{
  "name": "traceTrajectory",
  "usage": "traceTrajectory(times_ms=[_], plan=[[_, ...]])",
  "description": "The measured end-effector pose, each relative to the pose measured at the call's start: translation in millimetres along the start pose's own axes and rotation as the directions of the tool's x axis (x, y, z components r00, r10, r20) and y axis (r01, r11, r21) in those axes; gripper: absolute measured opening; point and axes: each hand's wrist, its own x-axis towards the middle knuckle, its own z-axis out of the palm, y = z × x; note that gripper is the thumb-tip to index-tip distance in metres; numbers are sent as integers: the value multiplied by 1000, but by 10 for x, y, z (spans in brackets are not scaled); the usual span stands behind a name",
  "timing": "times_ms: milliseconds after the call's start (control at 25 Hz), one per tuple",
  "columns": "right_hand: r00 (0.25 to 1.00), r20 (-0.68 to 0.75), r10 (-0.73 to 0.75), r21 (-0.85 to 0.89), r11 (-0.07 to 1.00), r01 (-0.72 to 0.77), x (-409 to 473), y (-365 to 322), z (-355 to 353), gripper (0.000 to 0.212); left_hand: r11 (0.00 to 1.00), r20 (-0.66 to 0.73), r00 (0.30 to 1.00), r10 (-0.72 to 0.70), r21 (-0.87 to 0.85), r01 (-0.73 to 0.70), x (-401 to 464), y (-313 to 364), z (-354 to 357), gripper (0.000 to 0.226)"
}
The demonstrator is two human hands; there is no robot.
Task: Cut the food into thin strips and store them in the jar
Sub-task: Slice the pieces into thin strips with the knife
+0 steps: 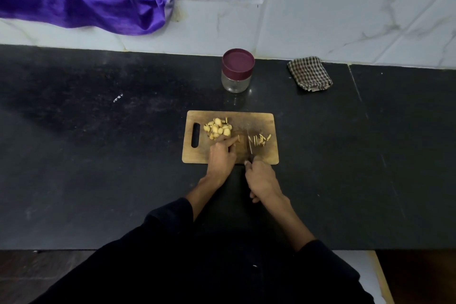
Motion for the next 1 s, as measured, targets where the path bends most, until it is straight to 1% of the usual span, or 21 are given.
traceTrajectory(times_ms=[160, 280, 400, 560, 680, 840, 920, 1000], plan=[[997, 53, -49, -22, 999, 50, 20, -80, 67, 27, 998, -5, 1000, -26, -53, 26, 10, -28, -11, 34], [998, 60, -34, -51, 998, 38, 47, -87, 73, 29, 998, -4, 1000, -15, -54, 15, 30, -53, 2, 33], [999, 17, -28, -87, 996, 29, 57, -30, 50, 31, 999, -7, 1000, -10, -31, 10, 26, -58, 18, 32], [998, -67, 13, -68, 997, -18, 80, 135, -52, 32, 1000, -9, 1000, 2, -12, -2, 26, -41, 10, 29], [995, -93, -39, -90, 995, 30, 67, 173, -47, 32, 1000, 3, 1000, 6, 0, -6, 26, -40, 8, 28], [994, -72, -86, -115, 990, 77, 62, 187, -31, 30, 1000, 7, 1000, 10, 8, -10, 23, -12, -8, 28], [990, -104, -99, -112, 990, 87, 43, 216, -57, 30, 1000, 16, 1000, -3, 16, 3, 31, 7, -24, 29], [977, -168, -128, -112, 988, 110, 4, 254, -79, 33, 1000, 28, 1000, 3, 11, -4, 19, 38, -29, 30]])
